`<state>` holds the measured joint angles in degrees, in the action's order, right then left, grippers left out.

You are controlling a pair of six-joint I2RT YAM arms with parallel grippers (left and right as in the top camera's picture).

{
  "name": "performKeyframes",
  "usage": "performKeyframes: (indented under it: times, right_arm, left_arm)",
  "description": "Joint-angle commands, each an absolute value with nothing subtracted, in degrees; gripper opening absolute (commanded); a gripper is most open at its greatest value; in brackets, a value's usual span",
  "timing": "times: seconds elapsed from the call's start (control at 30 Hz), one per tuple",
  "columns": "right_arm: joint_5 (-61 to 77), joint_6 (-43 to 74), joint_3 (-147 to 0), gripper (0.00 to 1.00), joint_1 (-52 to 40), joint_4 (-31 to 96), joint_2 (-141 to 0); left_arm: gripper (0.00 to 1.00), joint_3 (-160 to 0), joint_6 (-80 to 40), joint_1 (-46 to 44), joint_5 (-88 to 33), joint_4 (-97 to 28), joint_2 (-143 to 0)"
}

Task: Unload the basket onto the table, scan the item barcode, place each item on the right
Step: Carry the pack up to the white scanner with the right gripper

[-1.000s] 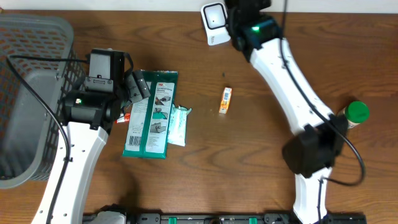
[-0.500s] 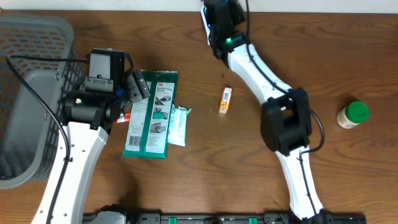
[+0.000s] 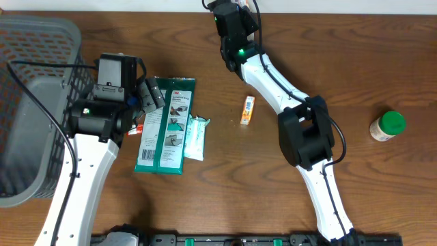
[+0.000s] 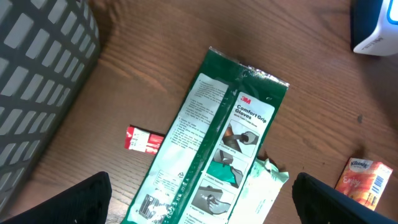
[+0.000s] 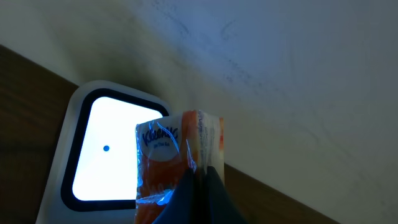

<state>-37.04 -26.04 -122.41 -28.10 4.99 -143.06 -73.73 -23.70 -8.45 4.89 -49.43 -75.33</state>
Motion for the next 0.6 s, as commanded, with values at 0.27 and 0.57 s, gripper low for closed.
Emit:
performKeyframes:
  times: [0.27, 0.57]
  right_arm:
    - [-39.53, -19.66, -122.8, 0.01, -27.94, 8.49, -140.03]
    - [-31.62, -11.92, -122.8, 0.01, -27.46, 31.4, -123.09]
  left_arm:
    - [0.93, -74.48, -22.79, -8.32, 5.63, -49.39, -75.22]
    - [0.93, -74.48, -22.79, -8.32, 5.63, -49.39, -75.22]
